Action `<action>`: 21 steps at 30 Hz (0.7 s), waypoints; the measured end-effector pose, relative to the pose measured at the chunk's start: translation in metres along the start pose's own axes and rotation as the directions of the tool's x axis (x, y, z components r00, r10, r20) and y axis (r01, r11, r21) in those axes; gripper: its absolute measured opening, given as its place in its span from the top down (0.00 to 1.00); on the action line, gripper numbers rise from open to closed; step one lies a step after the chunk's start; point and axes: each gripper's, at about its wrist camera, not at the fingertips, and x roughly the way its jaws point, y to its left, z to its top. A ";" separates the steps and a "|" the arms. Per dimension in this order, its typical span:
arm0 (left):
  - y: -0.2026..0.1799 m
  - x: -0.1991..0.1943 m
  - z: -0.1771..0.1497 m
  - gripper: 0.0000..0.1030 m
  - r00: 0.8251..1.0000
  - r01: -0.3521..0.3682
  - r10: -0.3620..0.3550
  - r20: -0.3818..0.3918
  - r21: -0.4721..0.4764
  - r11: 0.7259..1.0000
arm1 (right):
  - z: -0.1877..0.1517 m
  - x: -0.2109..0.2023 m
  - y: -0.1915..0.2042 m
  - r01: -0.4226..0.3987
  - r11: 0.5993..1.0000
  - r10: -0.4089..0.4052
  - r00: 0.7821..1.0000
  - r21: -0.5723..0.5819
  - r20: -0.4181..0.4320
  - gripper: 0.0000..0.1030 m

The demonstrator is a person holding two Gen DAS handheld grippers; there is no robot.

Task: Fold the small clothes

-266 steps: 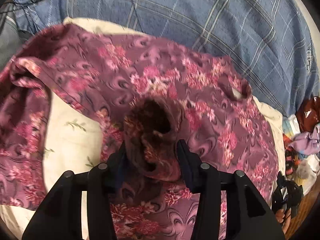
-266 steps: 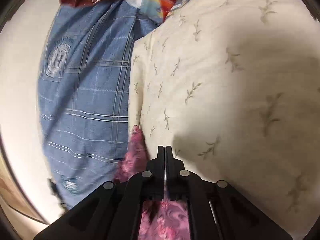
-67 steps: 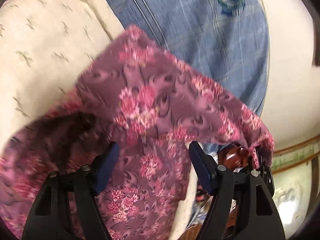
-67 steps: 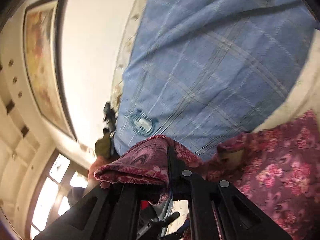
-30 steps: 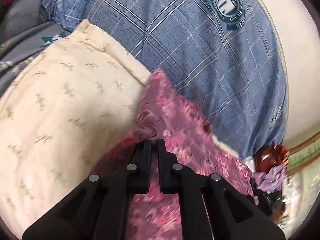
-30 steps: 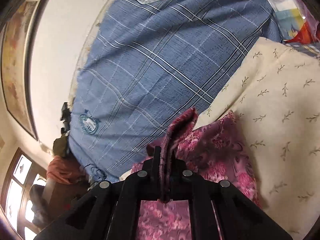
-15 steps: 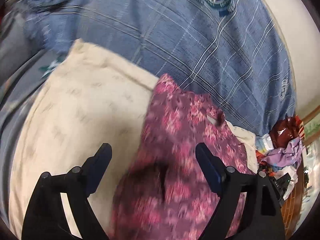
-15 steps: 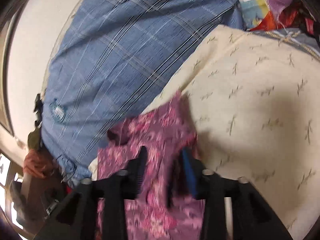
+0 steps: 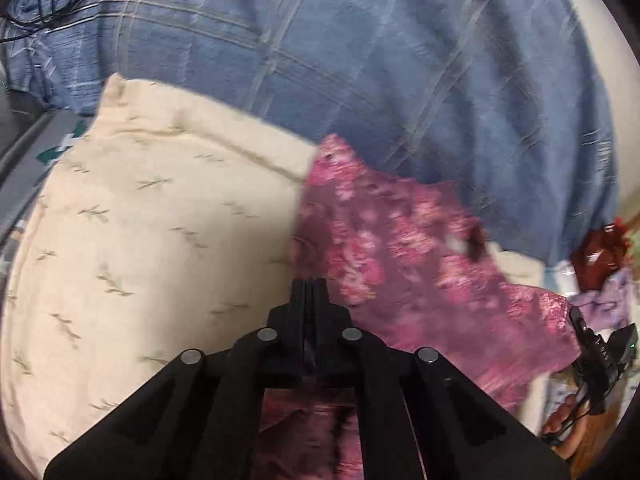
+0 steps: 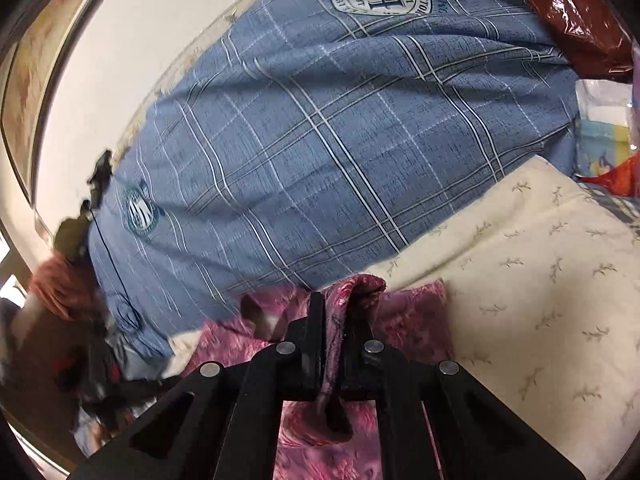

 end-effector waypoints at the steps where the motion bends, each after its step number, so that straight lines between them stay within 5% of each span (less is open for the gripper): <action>1: 0.005 0.007 -0.001 0.98 0.999 -0.025 0.025 -0.028 -0.005 1.000 | -0.005 0.011 -0.008 0.031 0.999 -0.031 0.998 0.007 -0.047 0.95; 4: 0.019 0.012 -0.005 0.98 0.995 -0.074 0.072 -0.073 -0.021 0.997 | -0.033 0.046 -0.034 0.194 0.981 -0.193 0.953 -0.020 -0.234 0.95; 8: 0.022 -0.027 -0.008 0.97 1.000 -0.002 0.003 0.023 -0.050 0.999 | -0.035 0.010 -0.029 0.216 0.976 -0.212 0.970 0.025 -0.123 0.86; 10: 0.001 -0.046 -0.009 0.95 0.997 0.040 -0.041 0.063 0.013 0.999 | -0.035 -0.009 -0.008 0.146 0.989 -0.147 0.987 -0.010 -0.065 0.86; 13: -0.036 -0.047 -0.014 0.57 0.997 0.039 -0.046 0.058 0.121 0.992 | -0.043 -0.007 0.020 0.056 0.997 -0.061 0.994 -0.059 -0.090 0.84; 16: -0.049 -0.019 -0.027 0.57 1.000 -0.009 0.011 -0.008 0.189 0.982 | -0.067 0.004 0.028 0.032 0.994 -0.047 0.988 -0.103 -0.146 0.85; 18: -0.046 0.005 -0.033 0.63 0.995 -0.053 0.069 -0.077 0.194 0.980 | -0.084 0.021 0.017 0.071 0.992 -0.094 0.964 -0.102 -0.247 0.93; 21: -0.030 0.005 -0.036 0.69 0.996 -0.040 0.054 -0.077 0.176 0.984 | -0.087 0.011 0.012 0.041 0.998 -0.052 0.972 -0.055 -0.230 0.94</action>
